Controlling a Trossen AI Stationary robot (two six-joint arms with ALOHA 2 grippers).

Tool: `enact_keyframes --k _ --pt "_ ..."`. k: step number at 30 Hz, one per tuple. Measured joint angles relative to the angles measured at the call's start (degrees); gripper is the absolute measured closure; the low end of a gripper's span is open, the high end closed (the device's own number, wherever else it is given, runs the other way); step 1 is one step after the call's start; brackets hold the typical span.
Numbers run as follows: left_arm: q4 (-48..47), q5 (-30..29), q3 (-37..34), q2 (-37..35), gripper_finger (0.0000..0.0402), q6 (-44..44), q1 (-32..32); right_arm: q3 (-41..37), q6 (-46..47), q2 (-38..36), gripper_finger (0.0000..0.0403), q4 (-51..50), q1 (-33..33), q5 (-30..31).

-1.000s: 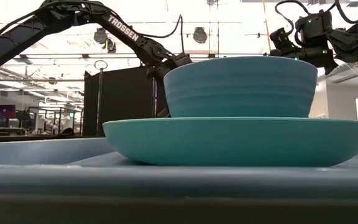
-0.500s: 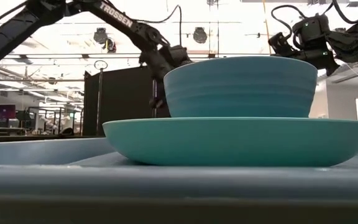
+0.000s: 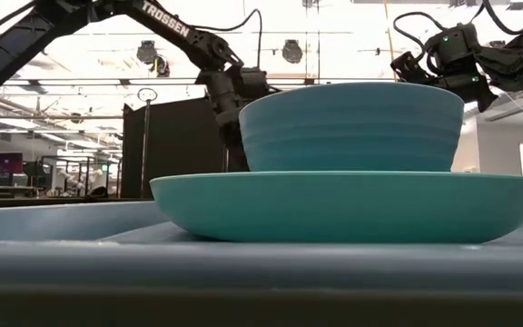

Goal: Set up tray
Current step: Adjust the blue serving tray

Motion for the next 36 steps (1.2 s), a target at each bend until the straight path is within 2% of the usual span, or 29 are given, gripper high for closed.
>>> enact_keyframes --k 5,7,11,14,16,18,22,27,31,34,36 --pt "-0.3 4.9 0.0 0.2 0.0400 9.8 1.5 0.0 0.0 0.0 0.0358 -0.1 0.0 0.0" --pt "0.8 3.2 0.1 0.2 0.0400 13.8 1.5 0.0 0.0 0.0 0.0358 -0.1 0.0 0.1" --pt "-1.7 -7.9 0.1 0.2 0.0400 18.3 2.4 0.0 0.0 0.0 0.0358 -0.8 0.0 0.1" --pt "-1.1 -23.7 -0.5 0.2 0.0400 22.9 2.8 0.0 -0.1 0.0 0.0358 -1.7 0.0 0.1" --pt "2.4 -32.9 -1.5 0.2 0.0400 29.6 2.3 0.0 -0.2 0.0 0.0358 -1.6 0.0 0.1" --pt "4.6 -37.0 -1.6 0.2 0.0400 37.6 1.5 0.0 -0.1 0.0 0.0358 -1.7 0.0 0.1" --pt "8.5 -34.6 -1.6 0.2 0.0400 48.0 0.6 0.0 -0.1 0.0 0.0358 -3.0 0.0 0.1" --pt "17.2 -37.1 -2.0 0.2 0.0399 60.1 0.7 0.0 -0.4 0.0 0.0358 -4.7 0.0 0.1" --pt "18.6 -35.5 -2.0 0.2 0.0399 59.1 0.8 0.0 -0.6 0.0 0.0358 -5.9 0.0 0.1" --pt "24.1 -30.5 -2.6 0.0 0.0399 59.0 2.1 -0.1 -0.9 0.0 0.0358 -6.6 0.0 0.1" --pt "27.1 -31.0 -2.7 -0.7 0.0396 57.2 3.0 -0.1 -1.0 0.0 0.0358 -6.8 0.0 0.1"
